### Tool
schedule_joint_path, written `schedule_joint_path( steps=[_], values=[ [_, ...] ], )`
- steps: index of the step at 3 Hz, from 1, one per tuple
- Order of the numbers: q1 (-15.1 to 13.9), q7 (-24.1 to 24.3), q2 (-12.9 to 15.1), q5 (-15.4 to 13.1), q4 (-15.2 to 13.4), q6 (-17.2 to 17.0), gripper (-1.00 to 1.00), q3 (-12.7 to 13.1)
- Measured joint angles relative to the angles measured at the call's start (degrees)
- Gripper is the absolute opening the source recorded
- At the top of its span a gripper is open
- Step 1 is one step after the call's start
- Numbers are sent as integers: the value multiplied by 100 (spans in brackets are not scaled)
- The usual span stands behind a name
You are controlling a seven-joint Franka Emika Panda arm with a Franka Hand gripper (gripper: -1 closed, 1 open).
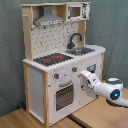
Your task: Play with the kitchen
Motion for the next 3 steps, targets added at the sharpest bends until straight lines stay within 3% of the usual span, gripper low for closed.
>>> schedule_joint_path(
  steps=[3],
  values=[
    [-1002, 1394, -12, -2, 537, 737, 100, 236]
  ],
)
